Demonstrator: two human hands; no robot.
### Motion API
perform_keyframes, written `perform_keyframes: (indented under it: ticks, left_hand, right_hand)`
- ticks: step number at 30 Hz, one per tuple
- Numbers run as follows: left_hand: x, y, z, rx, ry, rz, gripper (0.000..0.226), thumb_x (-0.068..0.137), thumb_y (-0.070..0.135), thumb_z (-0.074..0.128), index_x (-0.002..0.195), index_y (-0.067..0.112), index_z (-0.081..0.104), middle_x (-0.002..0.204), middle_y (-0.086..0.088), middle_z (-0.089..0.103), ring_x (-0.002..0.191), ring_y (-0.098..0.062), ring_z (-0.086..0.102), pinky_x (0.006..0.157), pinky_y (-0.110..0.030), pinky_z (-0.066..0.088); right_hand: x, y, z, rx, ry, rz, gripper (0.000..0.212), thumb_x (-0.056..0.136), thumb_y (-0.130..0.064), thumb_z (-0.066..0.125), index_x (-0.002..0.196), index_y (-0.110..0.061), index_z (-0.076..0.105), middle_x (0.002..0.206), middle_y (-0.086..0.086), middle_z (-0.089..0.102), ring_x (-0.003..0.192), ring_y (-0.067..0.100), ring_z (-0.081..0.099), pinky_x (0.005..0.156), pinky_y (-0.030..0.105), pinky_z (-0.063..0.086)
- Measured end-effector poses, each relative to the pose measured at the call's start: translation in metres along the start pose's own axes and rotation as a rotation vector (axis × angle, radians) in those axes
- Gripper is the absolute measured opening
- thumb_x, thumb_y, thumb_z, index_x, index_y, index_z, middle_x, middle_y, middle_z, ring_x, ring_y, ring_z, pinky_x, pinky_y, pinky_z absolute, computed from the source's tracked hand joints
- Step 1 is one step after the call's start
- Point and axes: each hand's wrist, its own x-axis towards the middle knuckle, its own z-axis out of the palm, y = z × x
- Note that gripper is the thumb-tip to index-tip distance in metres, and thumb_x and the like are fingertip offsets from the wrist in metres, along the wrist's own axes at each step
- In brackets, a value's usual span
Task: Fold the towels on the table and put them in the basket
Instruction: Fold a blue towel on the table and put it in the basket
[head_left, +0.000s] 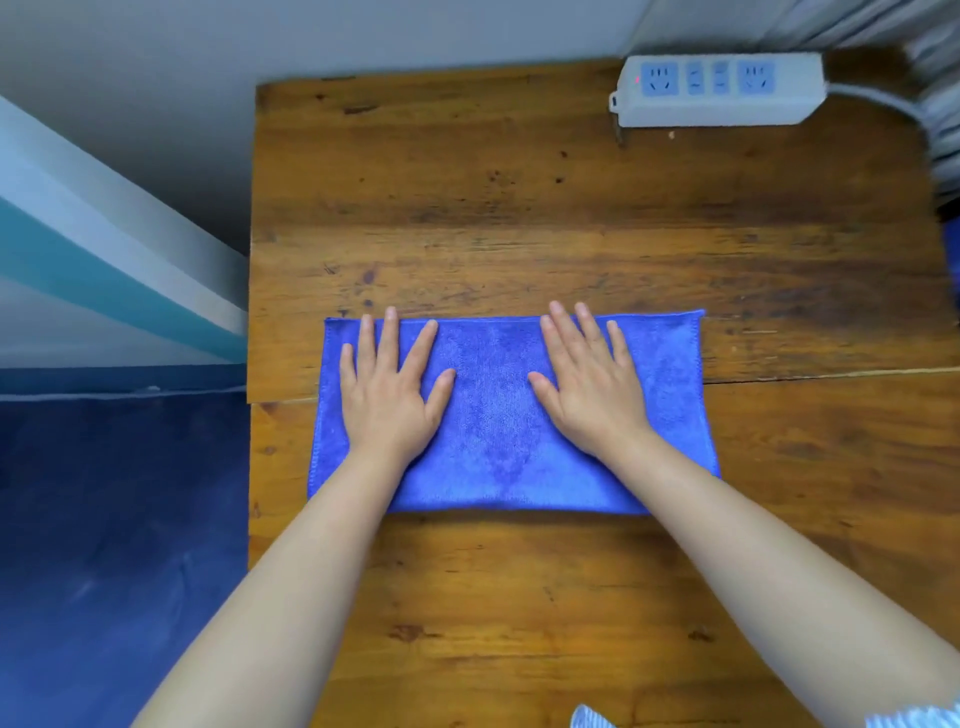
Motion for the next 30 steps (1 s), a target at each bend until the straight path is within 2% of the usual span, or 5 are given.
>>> perform_keyframes:
  ticks: [5,13,21,25,30]
  left_hand:
    - [-0.005,-0.015,-0.005,-0.021,0.007,-0.111,0.072,0.084,0.065,0.024,0.147,0.028,0.022,0.158,-0.008,0.005,0.146,-0.028,0.000,0.117,-0.045,0.002]
    - [-0.022,-0.008,-0.017,0.006,-0.031,-0.166,0.076,0.095,0.045,0.036,0.148,0.002,0.003,0.157,-0.015,-0.006,0.146,-0.026,-0.009,0.117,-0.043,-0.004]
    - [-0.086,0.024,0.015,-0.077,-0.015,-0.105,0.069,0.093,0.040,0.026,0.146,-0.003,0.014,0.155,-0.019,0.006,0.146,-0.032,0.002,0.118,-0.045,0.004]
    - [-0.085,0.011,0.023,-0.018,-0.021,-0.112,0.089,0.076,0.057,0.006,0.148,0.005,0.011,0.157,-0.015,0.003,0.146,-0.029,-0.001,0.117,-0.046,0.000]
    - [-0.087,-0.006,0.017,-0.038,-0.020,-0.181,0.087,0.076,0.059,0.021,0.149,0.014,0.009,0.157,-0.014,-0.003,0.145,-0.031,-0.008,0.117,-0.044,-0.004]
  right_hand:
    - [-0.021,0.057,-0.010,0.073,-0.068,0.214,0.077,0.083,-0.056,0.008,0.147,-0.011,0.007,0.157,0.003,0.002,0.145,0.021,-0.002,0.116,0.037,-0.003]
    - [-0.051,0.047,-0.030,0.262,0.008,0.517,0.064,0.097,-0.027,0.032,0.145,-0.001,-0.001,0.156,0.013,-0.007,0.144,0.025,-0.009,0.117,0.041,-0.003]
    - [-0.082,-0.067,0.010,0.275,-0.075,0.161,0.057,0.095,-0.028,0.028,0.145,-0.006,0.014,0.156,0.010,0.003,0.145,0.026,-0.001,0.116,0.042,-0.006]
    - [-0.089,-0.061,0.022,0.160,-0.070,0.214,0.058,0.082,-0.041,0.031,0.127,-0.012,0.054,0.138,0.007,0.050,0.127,0.027,0.047,0.102,0.050,0.037]
    - [-0.115,-0.013,0.030,0.189,-0.017,0.278,0.085,0.071,-0.053,0.001,0.145,-0.016,0.017,0.156,0.003,0.010,0.145,0.024,0.006,0.112,0.035,-0.007]
